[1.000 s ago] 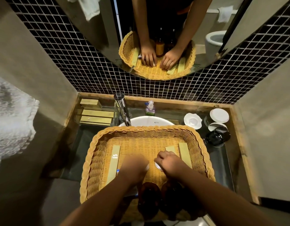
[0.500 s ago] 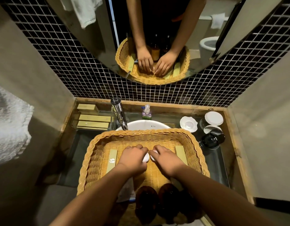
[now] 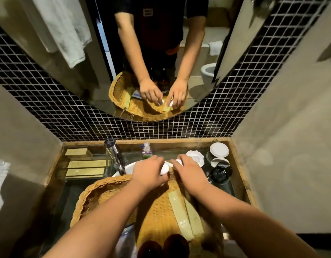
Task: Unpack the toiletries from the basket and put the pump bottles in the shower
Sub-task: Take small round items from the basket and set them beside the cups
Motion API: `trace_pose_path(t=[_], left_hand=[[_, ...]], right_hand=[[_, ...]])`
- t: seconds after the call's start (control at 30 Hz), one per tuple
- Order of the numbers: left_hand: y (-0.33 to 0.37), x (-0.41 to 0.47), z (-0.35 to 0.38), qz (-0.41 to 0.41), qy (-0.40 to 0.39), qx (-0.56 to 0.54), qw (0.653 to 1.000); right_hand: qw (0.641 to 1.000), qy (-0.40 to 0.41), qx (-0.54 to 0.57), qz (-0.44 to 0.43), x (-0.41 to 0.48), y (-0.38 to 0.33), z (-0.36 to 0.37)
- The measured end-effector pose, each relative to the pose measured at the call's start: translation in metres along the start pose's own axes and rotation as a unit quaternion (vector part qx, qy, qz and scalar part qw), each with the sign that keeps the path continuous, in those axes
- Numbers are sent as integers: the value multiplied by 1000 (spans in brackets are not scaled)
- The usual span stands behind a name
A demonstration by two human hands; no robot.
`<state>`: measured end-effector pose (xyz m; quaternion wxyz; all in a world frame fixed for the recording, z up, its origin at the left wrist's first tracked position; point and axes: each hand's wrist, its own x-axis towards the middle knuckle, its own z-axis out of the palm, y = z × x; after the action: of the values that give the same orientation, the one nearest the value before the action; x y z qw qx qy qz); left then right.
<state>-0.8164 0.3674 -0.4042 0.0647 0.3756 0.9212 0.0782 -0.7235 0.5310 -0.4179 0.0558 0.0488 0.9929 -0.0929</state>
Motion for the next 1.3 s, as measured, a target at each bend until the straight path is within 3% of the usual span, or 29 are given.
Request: trace_pose_path(t=[0.27,0.43,0.7,0.9,1.1,1.3], left_hand=[[45,54,12,41,-23,-16,999],[53,91,27,71,-50,-7,996],[51,140,48,37,-74,-59,995],[48,157,77,50,-107,-53,992],[53,166,94,53,-123,-49,990],[47,171,104,53,-123,-28,991]], right_hand=[[997,18,19,68,8,55,-5],[992,-17,52,114,22,82,8],[979,-80,61,177,58,111,41],[981,-123,5,148,70,120,68],[971,-172,45,163,78,129,82],[971,-154,69,166,81,132,93]])
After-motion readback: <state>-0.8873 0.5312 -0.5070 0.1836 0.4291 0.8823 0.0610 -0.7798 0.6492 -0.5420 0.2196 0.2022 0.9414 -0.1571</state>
